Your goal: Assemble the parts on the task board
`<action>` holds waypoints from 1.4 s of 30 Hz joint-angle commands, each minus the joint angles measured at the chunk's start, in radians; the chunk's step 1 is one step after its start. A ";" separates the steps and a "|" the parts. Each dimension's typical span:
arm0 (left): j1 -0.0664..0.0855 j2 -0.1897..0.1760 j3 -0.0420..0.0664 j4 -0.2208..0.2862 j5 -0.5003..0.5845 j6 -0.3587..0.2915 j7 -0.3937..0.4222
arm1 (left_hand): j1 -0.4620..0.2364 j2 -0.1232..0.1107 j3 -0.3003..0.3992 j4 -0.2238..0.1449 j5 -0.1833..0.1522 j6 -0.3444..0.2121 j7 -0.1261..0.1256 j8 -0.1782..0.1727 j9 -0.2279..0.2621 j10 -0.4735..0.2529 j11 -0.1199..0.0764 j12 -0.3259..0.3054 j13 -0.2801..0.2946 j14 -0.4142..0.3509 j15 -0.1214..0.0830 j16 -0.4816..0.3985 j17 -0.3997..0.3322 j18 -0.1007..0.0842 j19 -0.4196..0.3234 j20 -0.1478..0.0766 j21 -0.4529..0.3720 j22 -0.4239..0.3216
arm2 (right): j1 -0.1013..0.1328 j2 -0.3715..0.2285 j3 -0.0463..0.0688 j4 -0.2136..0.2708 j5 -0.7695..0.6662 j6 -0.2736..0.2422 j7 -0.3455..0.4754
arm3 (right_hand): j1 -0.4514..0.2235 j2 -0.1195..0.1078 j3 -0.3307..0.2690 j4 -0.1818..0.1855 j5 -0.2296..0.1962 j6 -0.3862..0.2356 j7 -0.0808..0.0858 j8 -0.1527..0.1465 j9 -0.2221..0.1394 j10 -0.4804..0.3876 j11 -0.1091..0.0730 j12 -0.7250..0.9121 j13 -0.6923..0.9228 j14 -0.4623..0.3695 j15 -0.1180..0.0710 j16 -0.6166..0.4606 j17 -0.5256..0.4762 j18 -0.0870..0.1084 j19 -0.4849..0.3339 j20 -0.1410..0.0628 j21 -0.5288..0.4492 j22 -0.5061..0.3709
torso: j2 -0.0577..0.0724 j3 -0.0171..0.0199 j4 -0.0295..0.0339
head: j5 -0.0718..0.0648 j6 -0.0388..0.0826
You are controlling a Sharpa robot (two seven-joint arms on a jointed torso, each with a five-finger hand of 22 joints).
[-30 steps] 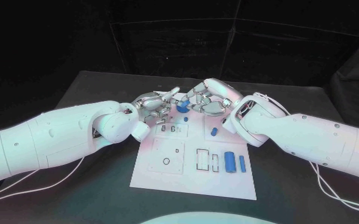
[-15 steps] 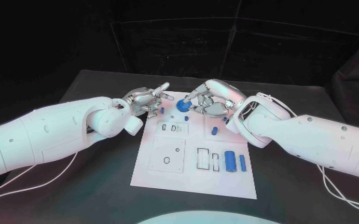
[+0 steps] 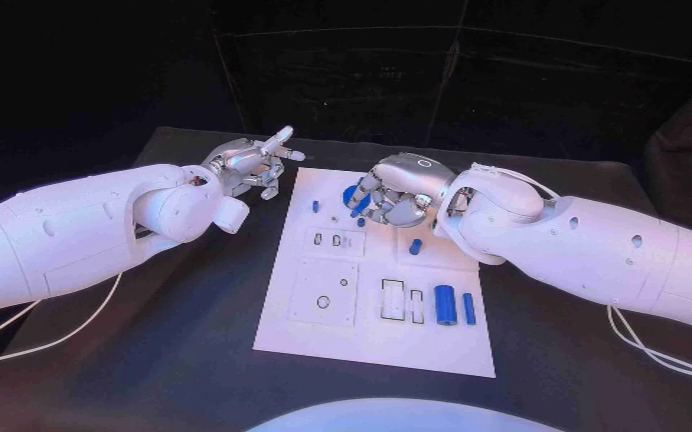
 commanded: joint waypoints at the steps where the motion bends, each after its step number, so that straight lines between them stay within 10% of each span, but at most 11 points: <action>1: 0.004 0.002 0.001 0.009 0.055 -0.042 0.079 | 0.004 0.000 -0.008 -0.001 -0.003 -0.009 0.000 -0.002 0.002 -0.018 0.000 -0.018 -0.025 0.061 0.005 -0.010 0.099 0.016 -0.018 0.001 -0.019 -0.028 | 0.004 0.022 -0.002 -0.027 -0.111 0.088 -0.011 | 0.000 0.007 -0.006 0.001 0.002 0.004 0.000 0.003 0.001 -0.006 0.001 -0.006 -0.002 0.037 0.007 -0.003 0.002 -0.005 0.007 0.000 0.007 0.002 | -0.001 0.0003 0.0002 | 0.003 -0.004; 19: 0.007 0.022 0.001 0.055 0.199 -0.059 0.225 | 0.023 0.007 -0.018 -0.002 -0.002 -0.020 0.004 0.007 0.007 -0.067 0.005 -0.066 -0.086 0.038 0.009 -0.050 0.029 0.033 -0.081 0.006 -0.096 -0.133 | 0.006 0.105 -0.042 -0.114 -0.139 0.135 0.042 | 0.000 0.005 -0.009 0.000 -0.001 0.003 0.000 0.003 0.001 -0.006 0.000 -0.006 -0.001 0.038 0.007 -0.001 0.005 -0.006 0.008 0.000 0.008 0.006 | 0.001 0.0030 -0.0026 | 0.018 -0.032; 36: 0.007 0.032 0.001 0.053 0.202 -0.055 0.234 | 0.030 0.008 -0.018 -0.005 -0.002 -0.023 0.005 0.008 0.008 -0.069 0.005 -0.068 -0.088 0.038 0.010 -0.050 0.029 0.033 -0.081 0.006 -0.098 -0.132 | 0.005 0.127 -0.052 -0.134 -0.183 0.151 0.028 | -0.001 0.002 -0.015 0.000 -0.003 -0.001 0.001 0.001 0.000 -0.007 0.001 -0.006 -0.001 0.037 0.007 -0.002 0.004 -0.006 0.007 0.000 0.007 0.005 | 0.000 0.0025 -0.0027 | 0.021 -0.040; 42: 0.007 0.033 0.001 0.052 0.202 -0.054 0.239 | 0.031 0.009 -0.017 -0.005 -0.002 -0.024 0.005 0.008 0.008 -0.069 0.006 -0.068 -0.088 0.038 0.010 -0.050 0.030 0.032 -0.079 0.006 -0.096 -0.130 | 0.006 0.129 -0.077 -0.133 -0.200 0.147 0.020 | -0.001 0.001 -0.017 0.000 -0.003 -0.002 0.001 0.000 0.000 -0.008 0.001 -0.007 -0.002 0.037 0.007 -0.003 0.003 -0.006 0.007 0.000 0.007 0.004 | 0.000 0.0019 -0.0027 | 0.021 -0.043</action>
